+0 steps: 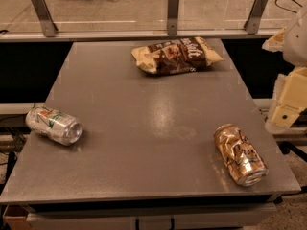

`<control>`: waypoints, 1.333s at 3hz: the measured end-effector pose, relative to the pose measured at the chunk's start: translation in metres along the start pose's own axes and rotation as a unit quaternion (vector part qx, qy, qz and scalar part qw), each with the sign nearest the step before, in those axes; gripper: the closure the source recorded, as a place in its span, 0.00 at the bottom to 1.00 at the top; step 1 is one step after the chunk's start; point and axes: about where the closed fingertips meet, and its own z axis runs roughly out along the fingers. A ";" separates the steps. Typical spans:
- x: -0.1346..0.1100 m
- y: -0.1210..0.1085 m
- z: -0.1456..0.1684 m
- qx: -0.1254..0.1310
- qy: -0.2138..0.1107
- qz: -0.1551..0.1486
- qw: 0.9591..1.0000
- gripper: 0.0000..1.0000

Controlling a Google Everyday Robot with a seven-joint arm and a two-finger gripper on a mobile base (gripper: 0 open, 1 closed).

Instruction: Place 7up can upright

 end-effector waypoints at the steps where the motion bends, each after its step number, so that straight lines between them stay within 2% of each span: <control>1: 0.000 0.000 0.000 0.000 0.000 0.000 1.000 0.00; 2: -0.042 0.001 0.013 -0.014 -0.035 -0.013 0.999 0.00; 3: -0.118 0.007 0.036 -0.041 -0.073 -0.032 0.996 0.00; 4: -0.190 0.018 0.058 -0.073 -0.093 -0.041 0.992 0.00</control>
Offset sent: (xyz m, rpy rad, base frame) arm 0.0297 0.1110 -0.0131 0.1709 0.0334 0.1268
